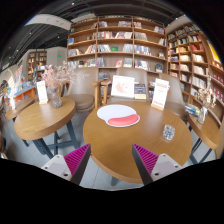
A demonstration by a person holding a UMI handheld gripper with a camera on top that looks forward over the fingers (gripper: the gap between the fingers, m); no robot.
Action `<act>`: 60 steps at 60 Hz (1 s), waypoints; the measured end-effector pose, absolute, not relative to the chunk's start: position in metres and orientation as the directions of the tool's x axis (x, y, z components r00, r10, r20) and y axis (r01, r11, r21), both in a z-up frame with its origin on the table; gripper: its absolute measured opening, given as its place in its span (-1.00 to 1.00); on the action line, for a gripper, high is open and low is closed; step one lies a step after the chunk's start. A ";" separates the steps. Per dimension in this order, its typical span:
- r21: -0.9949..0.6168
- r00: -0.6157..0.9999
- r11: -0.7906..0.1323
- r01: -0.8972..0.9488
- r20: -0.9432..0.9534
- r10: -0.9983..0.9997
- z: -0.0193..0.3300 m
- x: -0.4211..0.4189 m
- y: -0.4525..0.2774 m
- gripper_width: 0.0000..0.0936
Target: Arrange mouse
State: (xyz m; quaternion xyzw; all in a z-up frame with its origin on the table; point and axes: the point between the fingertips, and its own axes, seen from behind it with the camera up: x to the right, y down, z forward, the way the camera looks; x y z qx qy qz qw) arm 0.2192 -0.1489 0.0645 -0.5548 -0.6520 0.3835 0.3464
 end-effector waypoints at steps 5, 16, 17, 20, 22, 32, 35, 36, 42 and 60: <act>-0.878 -0.131 0.081 0.471 0.021 0.991 0.059 0.216 -0.138 0.82; -0.876 -0.059 0.078 0.477 0.056 0.997 0.047 0.203 -0.062 0.83; -0.875 -0.052 0.079 0.477 0.061 0.997 0.046 0.202 -0.055 0.83; -0.873 -0.029 0.080 0.481 0.075 0.997 0.043 0.199 -0.032 0.83; -0.872 -0.019 0.078 0.484 0.078 0.997 0.041 0.197 -0.020 0.83; -0.870 0.018 0.048 0.491 0.065 0.998 0.032 0.186 0.029 0.83; -0.867 0.020 0.049 0.496 0.068 0.997 0.027 0.182 0.040 0.83; -0.865 0.021 0.048 0.499 0.067 0.998 0.025 0.180 0.043 0.82; -0.856 0.031 0.026 0.517 0.049 0.998 0.013 0.171 0.054 0.83; -0.840 0.034 0.035 0.542 0.064 0.997 -0.009 0.129 0.086 0.83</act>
